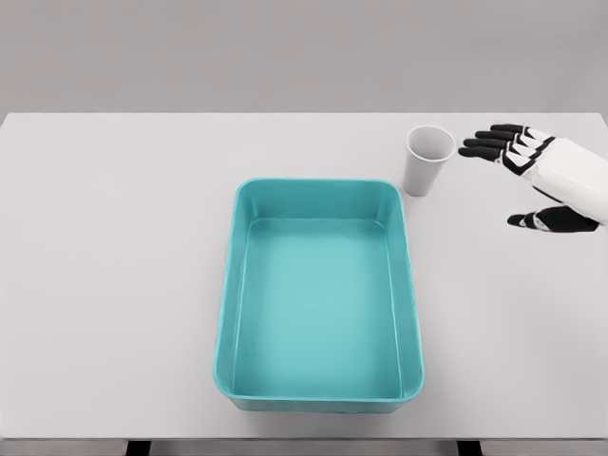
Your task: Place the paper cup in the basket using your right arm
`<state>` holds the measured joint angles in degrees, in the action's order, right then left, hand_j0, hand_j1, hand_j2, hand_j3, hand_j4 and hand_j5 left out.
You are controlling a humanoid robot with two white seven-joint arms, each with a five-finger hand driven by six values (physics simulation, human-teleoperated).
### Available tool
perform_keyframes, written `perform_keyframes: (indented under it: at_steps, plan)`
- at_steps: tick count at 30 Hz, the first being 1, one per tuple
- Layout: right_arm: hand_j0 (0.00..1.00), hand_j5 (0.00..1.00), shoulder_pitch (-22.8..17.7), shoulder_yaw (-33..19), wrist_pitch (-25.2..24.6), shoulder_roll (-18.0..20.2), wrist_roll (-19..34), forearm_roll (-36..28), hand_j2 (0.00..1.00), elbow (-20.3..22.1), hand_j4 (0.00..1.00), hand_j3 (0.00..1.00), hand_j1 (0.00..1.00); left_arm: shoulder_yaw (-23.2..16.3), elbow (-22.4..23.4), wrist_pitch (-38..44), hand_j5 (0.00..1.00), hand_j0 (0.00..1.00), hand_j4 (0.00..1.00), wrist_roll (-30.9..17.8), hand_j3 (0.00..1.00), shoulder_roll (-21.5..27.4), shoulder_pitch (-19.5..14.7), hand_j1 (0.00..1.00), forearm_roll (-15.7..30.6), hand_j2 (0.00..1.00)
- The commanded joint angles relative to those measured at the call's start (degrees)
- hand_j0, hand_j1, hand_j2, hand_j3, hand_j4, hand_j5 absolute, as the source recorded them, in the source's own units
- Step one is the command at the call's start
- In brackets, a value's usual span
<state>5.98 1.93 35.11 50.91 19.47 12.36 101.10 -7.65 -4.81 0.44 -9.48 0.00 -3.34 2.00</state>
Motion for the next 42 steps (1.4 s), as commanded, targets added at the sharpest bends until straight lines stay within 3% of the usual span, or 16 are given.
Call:
perform_keyframes:
  at_steps: [1, 7, 8, 10, 12, 13, 16, 18, 21, 23, 24, 25, 30, 35, 37, 42]
  plan:
    - [1.00, 1.00, 0.00, -0.17, -0.11, 0.25, 0.04, -0.58, 1.00, -0.02, 1.00, 1.00, 1.00, 0.01, 0.07, 0.00, 1.00, 1.00, 1.00, -0.01, 1.00, 0.00, 0.00, 1.00, 0.02, 1.00]
    - [1.00, 1.00, 0.17, -2.63, -0.11, -2.57, 1.09, -0.84, 1.00, -0.20, 1.00, 1.00, 1.00, 0.01, -0.02, 0.00, 1.00, 1.00, 1.00, -0.01, 1.00, 0.00, 0.00, 1.00, 0.02, 1.00]
    - [1.00, 1.00, 0.26, -3.85, -0.11, -2.74, 3.28, -0.84, 1.00, -0.29, 1.00, 1.00, 1.00, 0.01, -0.02, 0.00, 1.00, 1.00, 1.00, -0.01, 1.00, 0.00, 0.09, 1.00, 0.02, 1.00]
    - [1.00, 1.00, 0.53, -8.78, -0.11, -8.09, 9.17, -0.84, 1.00, -0.29, 1.00, 1.00, 1.00, 0.01, -0.02, 0.00, 1.00, 1.00, 1.00, -0.01, 1.00, 0.00, 0.00, 1.00, 0.02, 1.00]
    - [1.00, 1.00, 1.32, -10.36, -0.11, -10.74, 15.53, -1.19, 1.00, -0.29, 1.00, 1.00, 1.00, 0.01, -0.02, 0.00, 1.00, 1.00, 1.00, -0.01, 1.00, 0.00, 0.09, 1.00, 0.02, 1.00]
    - [1.00, 1.00, 2.28, -9.84, -3.46, -10.91, 15.53, -4.96, 1.00, -0.37, 1.00, 1.00, 1.00, 0.01, -0.02, 0.00, 1.00, 1.00, 1.00, -0.01, 1.00, 0.00, 0.00, 1.00, 0.02, 1.00]
    - [1.00, 1.00, 2.55, -6.41, -9.80, -10.74, 15.53, -19.90, 1.00, -4.67, 1.00, 1.00, 1.00, 0.01, -0.02, 0.00, 1.00, 1.00, 1.00, -0.01, 1.00, 0.00, 0.09, 1.00, 0.02, 1.00]
    - [1.00, 1.00, 2.90, -5.71, -11.20, -10.83, 15.53, -25.18, 1.00, -8.28, 1.00, 1.00, 1.00, 0.01, 0.07, 0.00, 1.00, 1.00, 1.00, -0.01, 1.00, 0.00, 0.00, 1.00, 0.02, 1.00]
    - [1.00, 1.00, 6.41, -5.27, -18.14, -13.37, 15.53, -25.72, 1.00, -11.62, 1.00, 1.00, 1.00, 0.01, -0.02, 0.00, 1.00, 1.00, 1.00, -0.01, 1.00, 0.00, 0.09, 1.00, 0.02, 1.00]
    - [1.00, 1.00, 6.42, -5.27, -18.15, -13.38, 15.53, -25.72, 1.00, -11.63, 1.00, 1.00, 1.00, 0.01, -0.02, 0.00, 1.00, 1.00, 1.00, -0.01, 1.00, 0.00, 0.09, 1.00, 0.02, 1.00]
    - [1.00, 1.00, 11.16, -5.44, -23.24, -19.61, 15.53, -25.80, 1.00, -16.46, 1.00, 1.00, 1.00, 0.01, -0.02, 0.00, 1.00, 1.00, 1.00, -0.01, 1.00, 0.00, 0.00, 1.00, 0.02, 1.00]
    - [1.00, 1.00, 11.60, -5.70, -25.62, -21.28, 15.53, -25.98, 1.00, -16.90, 1.00, 1.00, 1.00, 0.01, -0.02, 0.00, 1.00, 1.00, 1.00, -0.01, 1.00, 0.00, 0.00, 1.00, 0.02, 1.00]
    - [1.00, 1.00, 11.69, -6.14, -26.59, -23.40, 15.53, -29.40, 1.00, -19.18, 1.00, 1.00, 1.00, 0.01, 0.07, 0.00, 1.00, 1.00, 1.00, -0.01, 1.00, 0.00, 0.00, 1.00, 0.02, 1.00]
    - [1.00, 1.00, 12.30, -5.44, -26.94, -23.48, 15.53, -31.87, 1.00, -26.56, 1.00, 1.00, 1.00, 0.01, -0.02, 0.00, 1.00, 1.00, 1.00, -0.01, 1.00, 0.00, 0.09, 1.00, 0.02, 1.00]
    - [1.00, 1.00, 13.01, -5.44, -26.76, -25.15, 15.53, -31.69, 1.00, -29.99, 1.00, 1.00, 1.00, 0.01, -0.02, 0.00, 1.00, 1.00, 1.00, -0.01, 1.00, 0.00, 0.00, 1.00, 0.02, 1.00]
    - [1.00, 1.00, 13.45, -5.35, -26.67, -27.26, 15.53, -31.52, 1.00, -34.12, 1.00, 1.00, 1.00, 0.01, -0.02, 0.00, 1.00, 1.00, 1.00, -0.01, 1.00, 0.00, 0.00, 1.00, 0.02, 1.00]
